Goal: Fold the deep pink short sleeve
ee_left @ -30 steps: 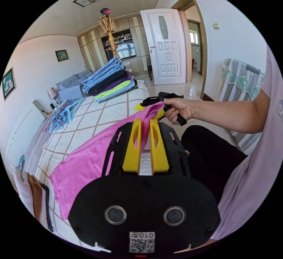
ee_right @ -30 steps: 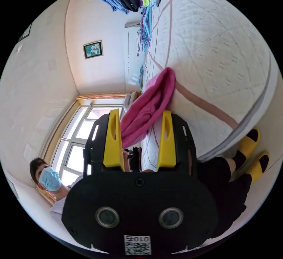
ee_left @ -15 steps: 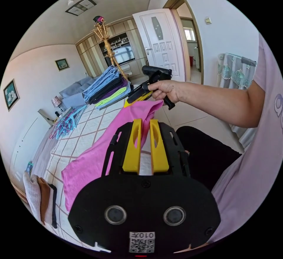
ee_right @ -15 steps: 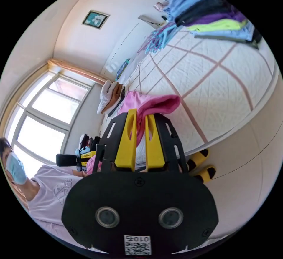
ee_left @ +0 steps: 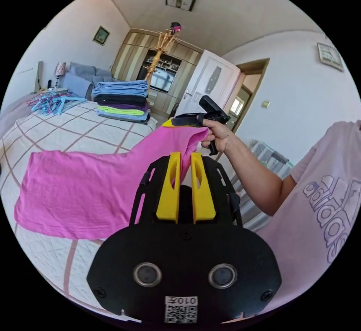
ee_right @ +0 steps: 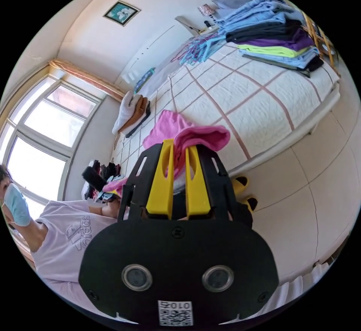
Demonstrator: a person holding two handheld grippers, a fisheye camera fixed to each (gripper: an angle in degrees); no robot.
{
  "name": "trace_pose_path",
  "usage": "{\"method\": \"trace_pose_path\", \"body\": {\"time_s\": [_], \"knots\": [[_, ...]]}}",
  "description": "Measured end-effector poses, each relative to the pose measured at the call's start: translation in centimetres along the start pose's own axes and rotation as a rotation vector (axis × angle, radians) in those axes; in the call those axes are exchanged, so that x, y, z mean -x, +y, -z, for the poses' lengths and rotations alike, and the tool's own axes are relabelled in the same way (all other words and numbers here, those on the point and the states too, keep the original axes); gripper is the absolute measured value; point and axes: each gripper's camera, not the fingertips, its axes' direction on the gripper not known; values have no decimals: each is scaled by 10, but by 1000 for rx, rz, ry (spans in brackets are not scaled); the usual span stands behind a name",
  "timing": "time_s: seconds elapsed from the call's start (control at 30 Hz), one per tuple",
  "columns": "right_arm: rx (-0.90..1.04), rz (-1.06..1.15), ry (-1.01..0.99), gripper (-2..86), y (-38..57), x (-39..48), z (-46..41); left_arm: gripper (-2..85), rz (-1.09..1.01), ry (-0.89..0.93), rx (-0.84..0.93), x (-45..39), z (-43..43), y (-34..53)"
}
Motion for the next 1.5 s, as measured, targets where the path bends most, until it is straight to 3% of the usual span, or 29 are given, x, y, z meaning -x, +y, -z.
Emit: {"method": "trace_pose_path", "body": {"time_s": [0.23,0.47,0.63,0.73,0.9,1.13,1.37,1.5], "knots": [[223,266,140,62,-162,150,-135,48,362,-26,-217,186,156,-39],[534,214,241,61,-244,169,-325,46,830,-100,-282,309,203,6],[576,198,250,72,-255,174,-360,47,916,-156,-362,318,222,8],[514,290,156,86,-253,182,-352,48,910,-216,-463,301,229,11],[376,371,14,101,-236,156,-316,51,997,-191,-469,314,222,27],[172,314,209,112,-192,83,-203,59,937,-245,-388,311,212,19],[176,159,168,130,-139,-4,-184,74,785,-457,-319,243,200,18],[167,85,67,133,-130,-33,-190,102,362,-492,103,138,105,-22]]}}
